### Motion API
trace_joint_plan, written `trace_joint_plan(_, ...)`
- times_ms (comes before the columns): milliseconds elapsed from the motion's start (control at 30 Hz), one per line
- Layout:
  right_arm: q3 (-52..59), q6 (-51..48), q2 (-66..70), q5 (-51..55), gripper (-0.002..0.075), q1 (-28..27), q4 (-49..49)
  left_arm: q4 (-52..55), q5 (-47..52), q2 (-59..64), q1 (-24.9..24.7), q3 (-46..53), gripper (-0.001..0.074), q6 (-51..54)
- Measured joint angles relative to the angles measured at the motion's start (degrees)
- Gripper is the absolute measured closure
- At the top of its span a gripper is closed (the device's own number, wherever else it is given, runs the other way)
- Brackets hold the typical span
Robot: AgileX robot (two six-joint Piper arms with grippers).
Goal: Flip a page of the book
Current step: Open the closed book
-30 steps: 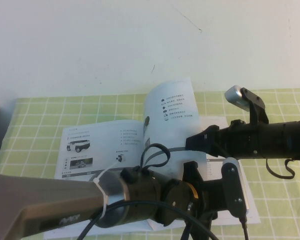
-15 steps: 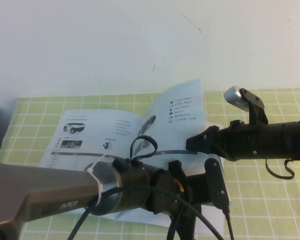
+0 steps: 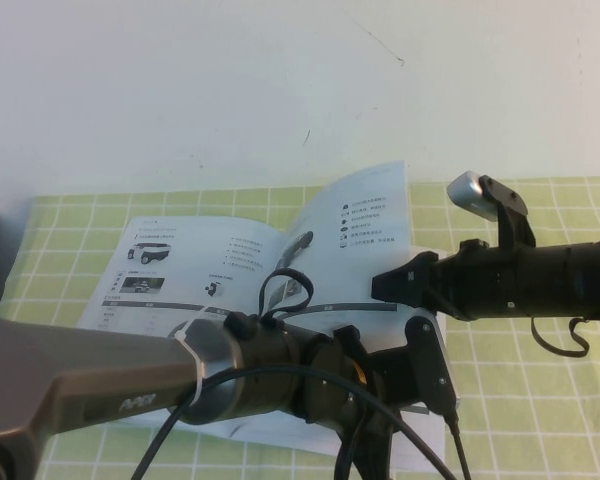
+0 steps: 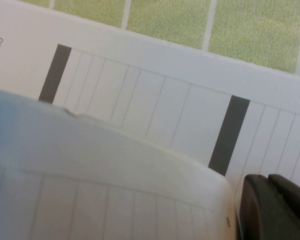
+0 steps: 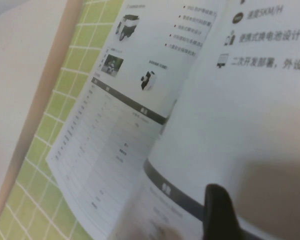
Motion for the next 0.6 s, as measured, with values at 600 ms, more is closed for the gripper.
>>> trace_joint_plan(600,0.0,-6.96,0.0,-4.82,0.0489,-3.6,-5.31,0.0,0.58,0.0,0.0,-0.12,0.0738,-1.92)
